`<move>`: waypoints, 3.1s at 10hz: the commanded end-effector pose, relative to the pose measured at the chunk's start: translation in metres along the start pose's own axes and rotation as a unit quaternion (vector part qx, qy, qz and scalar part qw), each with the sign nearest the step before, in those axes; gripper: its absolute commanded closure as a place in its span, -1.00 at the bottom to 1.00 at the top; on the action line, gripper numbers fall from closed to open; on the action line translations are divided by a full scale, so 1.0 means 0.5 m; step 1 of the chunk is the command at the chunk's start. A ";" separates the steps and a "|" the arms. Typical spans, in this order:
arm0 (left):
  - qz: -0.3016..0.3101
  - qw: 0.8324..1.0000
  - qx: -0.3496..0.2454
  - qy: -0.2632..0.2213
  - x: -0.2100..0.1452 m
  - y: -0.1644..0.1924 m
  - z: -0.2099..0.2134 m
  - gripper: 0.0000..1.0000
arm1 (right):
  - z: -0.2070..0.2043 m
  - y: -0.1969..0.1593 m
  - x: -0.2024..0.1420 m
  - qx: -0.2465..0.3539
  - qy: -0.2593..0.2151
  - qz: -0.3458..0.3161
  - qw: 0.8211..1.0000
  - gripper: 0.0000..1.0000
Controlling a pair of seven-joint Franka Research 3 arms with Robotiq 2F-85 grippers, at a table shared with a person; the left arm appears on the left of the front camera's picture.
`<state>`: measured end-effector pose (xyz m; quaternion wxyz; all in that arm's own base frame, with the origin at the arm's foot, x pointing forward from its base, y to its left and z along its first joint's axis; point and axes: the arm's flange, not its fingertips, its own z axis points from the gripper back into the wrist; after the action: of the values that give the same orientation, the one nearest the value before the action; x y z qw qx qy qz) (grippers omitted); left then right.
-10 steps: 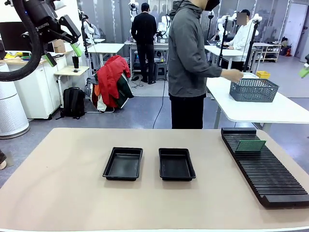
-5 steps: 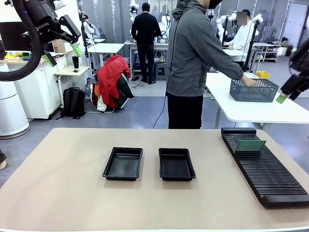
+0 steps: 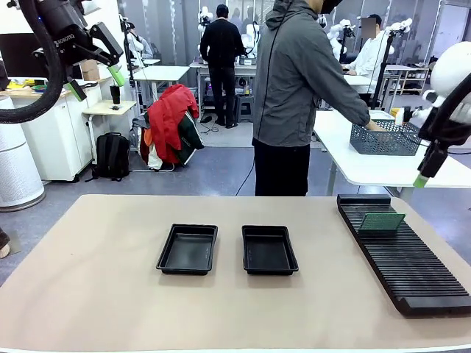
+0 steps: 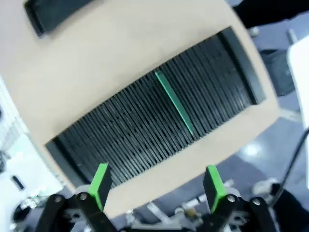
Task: Inspect and transfer BCBs to ESD trays.
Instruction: Pick up the Blank PCB from the PCB Rack and place it in the left ESD tray.
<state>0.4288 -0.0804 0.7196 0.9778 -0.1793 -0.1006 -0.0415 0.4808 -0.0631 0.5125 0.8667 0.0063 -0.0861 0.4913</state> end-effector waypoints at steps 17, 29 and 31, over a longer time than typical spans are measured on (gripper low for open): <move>0.001 1.000 0.003 -0.002 0.001 0.003 0.000 -1.00 | -0.296 -0.039 0.021 -0.034 -0.007 0.291 0.956 -1.00; 0.001 1.000 0.003 -0.002 0.001 0.003 0.000 -1.00 | -0.350 -0.058 0.059 -0.023 0.033 0.272 0.961 -1.00; 0.001 1.000 0.003 -0.002 0.001 0.003 0.000 -1.00 | -0.345 -0.053 0.052 -0.009 0.020 0.286 0.958 -1.00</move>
<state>0.4288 -0.0803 0.7196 0.9778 -0.1792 -0.1007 -0.0414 0.5415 -0.0382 0.3474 0.6936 -0.0367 -0.0682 0.7162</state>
